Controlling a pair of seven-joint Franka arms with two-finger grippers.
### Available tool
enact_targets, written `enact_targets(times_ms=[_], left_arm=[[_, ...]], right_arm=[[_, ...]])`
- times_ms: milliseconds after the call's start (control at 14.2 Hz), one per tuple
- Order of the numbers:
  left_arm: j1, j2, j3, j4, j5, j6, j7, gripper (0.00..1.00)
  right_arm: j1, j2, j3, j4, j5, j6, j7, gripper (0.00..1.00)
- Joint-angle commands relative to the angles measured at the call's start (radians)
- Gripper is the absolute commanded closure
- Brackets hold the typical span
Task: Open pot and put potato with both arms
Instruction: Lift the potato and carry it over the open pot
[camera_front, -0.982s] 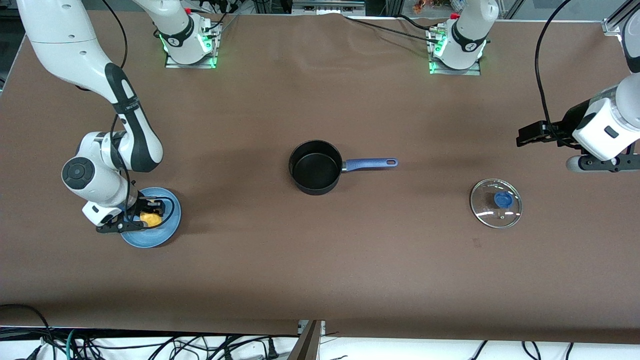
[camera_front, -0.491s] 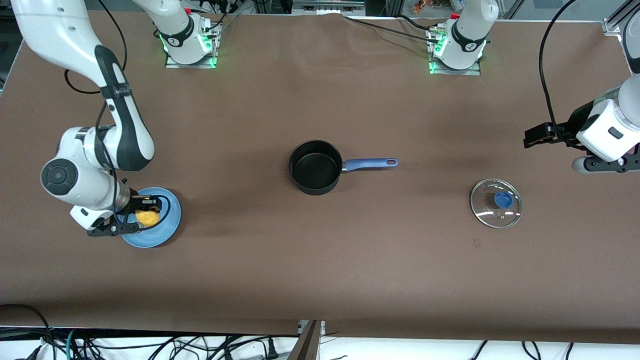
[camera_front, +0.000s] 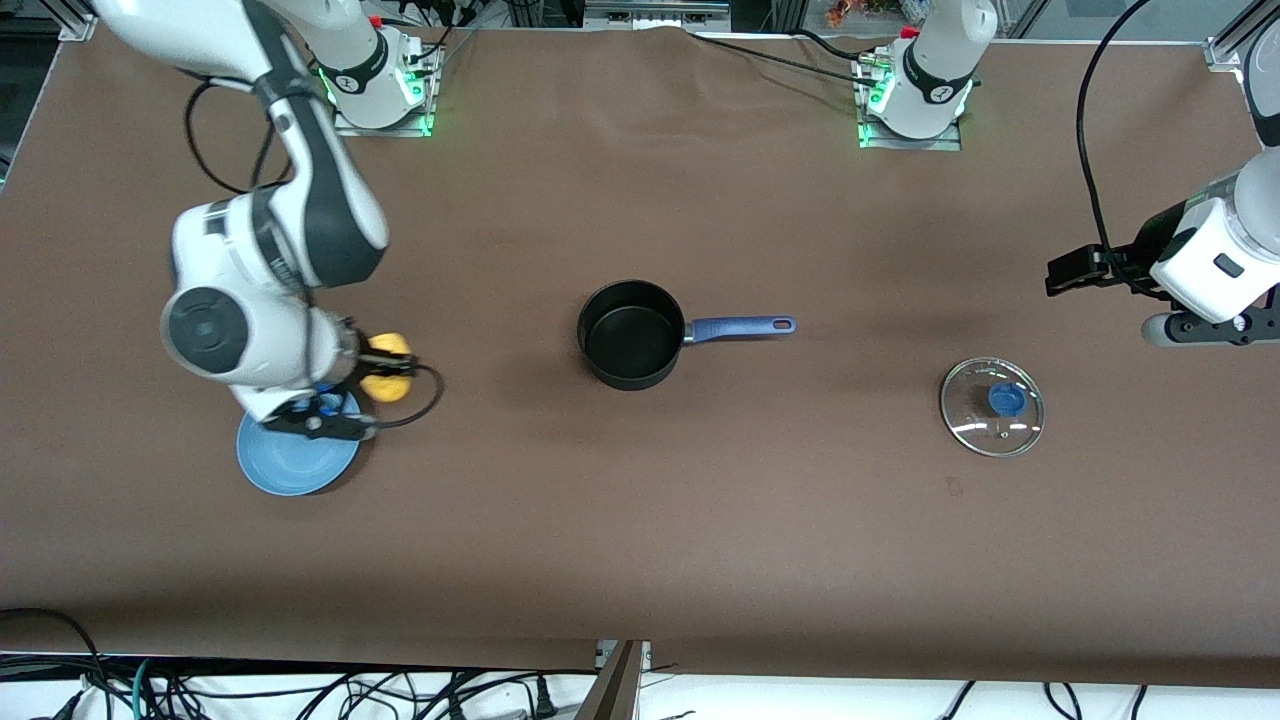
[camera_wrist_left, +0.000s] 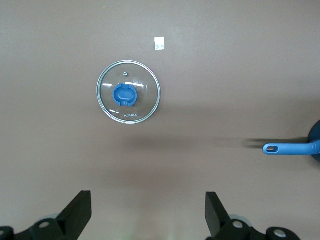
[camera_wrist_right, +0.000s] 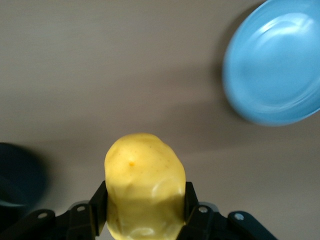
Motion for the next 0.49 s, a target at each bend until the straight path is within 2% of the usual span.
enact_targets(times_ms=[0,211,421], left_arm=[[0.002,0.014,-0.012,0.036,0.018,-0.025,-0.006,0.00],[0.007,0.014,-0.011,0.036,0.018,-0.025,-0.006,0.00],[0.007,0.014,-0.011,0.036,0.018,-0.025,-0.006,0.00]], right_arm=[[0.106,0.036,0.024,0.064,0.022,-0.015,0.263,0.61],[0.230,0.088,0.025,0.105,0.024,0.020,0.449,0.60],[0.323,0.148,0.025,0.106,0.024,0.140,0.568,0.60]])
